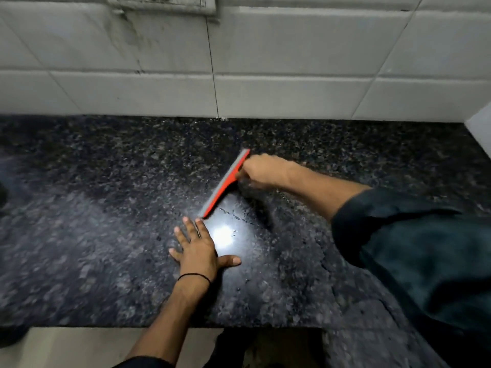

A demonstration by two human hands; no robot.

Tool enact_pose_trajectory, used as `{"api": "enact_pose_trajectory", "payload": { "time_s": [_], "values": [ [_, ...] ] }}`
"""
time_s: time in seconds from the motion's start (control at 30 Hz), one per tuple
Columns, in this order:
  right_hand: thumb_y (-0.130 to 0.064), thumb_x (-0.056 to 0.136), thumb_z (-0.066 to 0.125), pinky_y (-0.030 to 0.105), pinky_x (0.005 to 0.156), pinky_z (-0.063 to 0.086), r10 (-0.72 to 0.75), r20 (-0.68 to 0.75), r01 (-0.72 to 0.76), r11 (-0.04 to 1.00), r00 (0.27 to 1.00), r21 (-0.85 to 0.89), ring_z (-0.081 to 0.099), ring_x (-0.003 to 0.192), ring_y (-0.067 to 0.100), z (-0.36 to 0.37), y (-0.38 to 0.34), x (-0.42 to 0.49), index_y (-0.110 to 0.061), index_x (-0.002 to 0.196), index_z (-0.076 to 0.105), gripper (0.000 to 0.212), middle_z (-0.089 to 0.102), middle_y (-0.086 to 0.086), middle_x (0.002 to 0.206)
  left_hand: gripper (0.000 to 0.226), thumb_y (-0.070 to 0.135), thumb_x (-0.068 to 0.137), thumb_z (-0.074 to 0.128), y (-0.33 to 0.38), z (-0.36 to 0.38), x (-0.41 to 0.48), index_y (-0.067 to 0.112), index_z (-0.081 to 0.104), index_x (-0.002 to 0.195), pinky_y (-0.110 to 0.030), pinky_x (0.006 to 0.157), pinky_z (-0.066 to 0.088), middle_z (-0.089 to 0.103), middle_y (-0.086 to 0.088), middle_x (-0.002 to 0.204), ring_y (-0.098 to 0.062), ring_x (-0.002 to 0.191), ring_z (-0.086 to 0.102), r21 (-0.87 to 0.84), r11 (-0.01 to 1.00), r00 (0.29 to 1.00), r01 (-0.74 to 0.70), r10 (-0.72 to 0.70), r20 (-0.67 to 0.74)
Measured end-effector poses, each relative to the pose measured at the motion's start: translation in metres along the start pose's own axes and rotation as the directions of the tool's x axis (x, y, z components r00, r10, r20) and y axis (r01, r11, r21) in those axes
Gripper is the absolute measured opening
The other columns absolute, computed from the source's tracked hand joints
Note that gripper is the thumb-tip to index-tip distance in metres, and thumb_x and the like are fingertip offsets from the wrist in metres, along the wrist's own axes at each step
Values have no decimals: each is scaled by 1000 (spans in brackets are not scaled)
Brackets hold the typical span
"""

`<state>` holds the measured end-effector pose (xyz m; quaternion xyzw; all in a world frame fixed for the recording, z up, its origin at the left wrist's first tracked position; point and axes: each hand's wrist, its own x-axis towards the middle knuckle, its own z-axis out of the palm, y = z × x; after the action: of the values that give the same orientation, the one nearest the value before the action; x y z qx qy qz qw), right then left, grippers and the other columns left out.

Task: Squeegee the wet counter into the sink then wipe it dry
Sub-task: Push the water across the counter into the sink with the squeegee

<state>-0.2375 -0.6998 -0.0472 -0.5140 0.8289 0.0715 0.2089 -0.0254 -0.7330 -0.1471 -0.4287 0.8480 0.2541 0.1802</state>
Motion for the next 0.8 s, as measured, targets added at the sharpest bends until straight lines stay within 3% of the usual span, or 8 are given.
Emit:
{"api": "enact_pose_trajectory", "payload": {
  "time_s": [0.1,0.23,0.37,0.43,0.5,0.6,0.67,0.8],
  "values": [
    [-30,97,52,38,91,48,3,83,-1,1000,997,-31,60,118,34,19,20,-67,-21,123,62,30,62,12,129,139,72,63,71,-4,7,-6,9,-12,155,-66,114,4,-24,-16,161,-41,147,-19,-33,999,999,-21,20,-47],
    [-49,96,44,36,96,43,56,143,-41,993,988,-108,57,121,29,44,67,-159,-50,133,51,37,59,3,133,132,78,66,64,-8,10,-15,13,-7,156,-65,115,3,-19,-15,162,-40,148,-15,-15,998,994,-53,52,-95],
    [-35,96,48,31,88,45,214,174,-168,955,961,-246,58,119,22,64,129,-238,-62,132,44,45,59,-5,132,111,69,80,58,3,12,-26,16,-2,157,-67,114,3,-11,-17,163,-42,149,-6,104,990,985,-91,105,-135],
    [-44,97,46,29,83,43,269,177,-221,943,947,-248,60,116,19,73,151,-277,-64,130,45,38,60,-9,130,102,58,86,61,19,18,-34,19,0,157,-67,115,5,-8,-14,164,-40,150,-3,165,972,969,-167,193,-154],
    [-41,98,45,29,84,43,282,186,-237,943,941,-235,59,117,16,82,164,-308,-64,131,44,40,59,-12,129,99,54,87,63,41,28,-40,24,1,157,-65,116,7,-7,-9,165,-35,151,-2,211,934,940,-288,318,-126],
    [-20,95,49,30,87,47,298,185,-239,928,936,-286,58,117,14,92,176,-339,-64,132,42,58,57,-15,129,102,60,84,63,74,47,-52,26,0,157,-62,117,9,-8,-5,165,-31,152,-3,227,881,903,-416,429,-11],
    [-17,93,52,31,88,49,316,202,-248,920,927,-303,59,115,13,94,184,-353,-63,132,44,61,58,-15,126,110,65,79,65,89,58,-59,25,-1,157,-62,117,9,-9,-7,165,-34,151,-5,229,875,903,-426,427,47],
    [-31,93,54,28,81,48,376,197,-318,908,905,-274,63,111,14,87,199,-359,-65,126,49,48,64,-17,120,119,65,74,70,101,63,-59,23,-6,157,-68,114,8,-20,-8,163,-37,149,-14,205,917,938,-342,321,131]
  ]
}}
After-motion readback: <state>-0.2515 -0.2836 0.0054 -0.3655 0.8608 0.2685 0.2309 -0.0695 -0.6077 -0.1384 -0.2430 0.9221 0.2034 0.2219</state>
